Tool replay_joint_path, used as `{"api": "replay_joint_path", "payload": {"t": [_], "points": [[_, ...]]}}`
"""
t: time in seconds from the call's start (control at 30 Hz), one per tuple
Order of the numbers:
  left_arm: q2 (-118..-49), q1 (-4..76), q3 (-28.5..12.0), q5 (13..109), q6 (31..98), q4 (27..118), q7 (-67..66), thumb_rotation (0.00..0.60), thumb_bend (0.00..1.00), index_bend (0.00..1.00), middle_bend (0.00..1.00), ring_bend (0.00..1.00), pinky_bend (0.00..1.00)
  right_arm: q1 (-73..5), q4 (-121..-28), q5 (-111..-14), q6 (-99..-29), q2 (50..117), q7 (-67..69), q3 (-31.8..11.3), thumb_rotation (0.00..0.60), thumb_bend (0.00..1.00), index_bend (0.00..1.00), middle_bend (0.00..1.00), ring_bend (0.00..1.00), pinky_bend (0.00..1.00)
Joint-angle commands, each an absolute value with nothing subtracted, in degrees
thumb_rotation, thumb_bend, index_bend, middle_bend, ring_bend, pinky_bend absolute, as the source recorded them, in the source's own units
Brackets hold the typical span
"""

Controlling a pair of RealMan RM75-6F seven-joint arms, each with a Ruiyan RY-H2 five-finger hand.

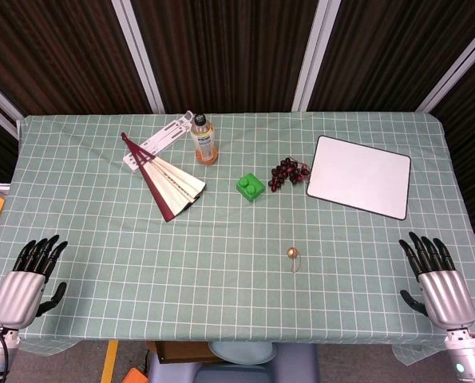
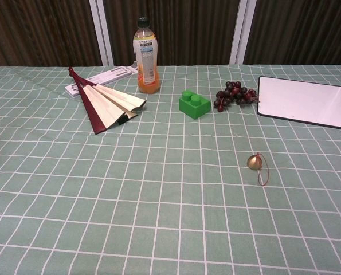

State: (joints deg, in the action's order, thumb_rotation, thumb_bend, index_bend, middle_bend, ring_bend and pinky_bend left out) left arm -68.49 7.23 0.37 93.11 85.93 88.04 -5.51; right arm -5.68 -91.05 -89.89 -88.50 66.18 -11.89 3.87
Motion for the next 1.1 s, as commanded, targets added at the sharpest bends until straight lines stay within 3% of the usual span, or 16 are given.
{"api": "replay_joint_path", "payload": {"t": [0.03,0.23,0.4,0.5,0.6,1.1], "points": [[-68.4,7.2,0.4,93.2,86.1,88.0,-5.3,0.600,0.42,0.02,0.00,0.00,0.08,-6.3,-90.6,-90.7,-87.6,67.2,-11.8,3.4,0.600,0.30,0.00,0.00,0.00,0.00],[-67.8,7.5,0.5,93.3,85.8,87.9,-3.5,0.600,0.42,0.02,0.00,0.00,0.08,-14.8,-89.7,-90.7,-76.3,72.1,-15.5,-0.5,0.600,0.30,0.07,0.00,0.00,0.00],[-67.2,7.4,0.8,93.9,86.1,88.1,-2.2,0.600,0.42,0.02,0.00,0.00,0.08,-22.8,-87.1,-87.1,-65.3,79.1,-17.0,-4.6,0.600,0.32,0.28,0.00,0.00,0.00],[-66.9,7.4,1.1,94.3,86.2,88.2,-1.3,0.600,0.42,0.02,0.00,0.00,0.08,-26.0,-83.9,-86.7,-63.0,83.4,-18.0,-6.2,0.600,0.39,0.44,0.04,0.00,0.00],[-66.8,7.3,1.1,94.2,86.3,88.1,-1.0,0.600,0.42,0.02,0.00,0.00,0.08,-27.9,-80.7,-86.4,-62.1,87.1,-18.9,-7.1,0.600,0.41,0.53,0.06,0.00,0.00],[-66.3,7.1,1.0,93.7,86.3,88.2,-0.6,0.600,0.42,0.02,0.00,0.00,0.08,-31.3,-74.1,-83.3,-58.9,92.4,-20.0,-6.6,0.600,0.43,0.63,0.10,0.00,0.00]]}}
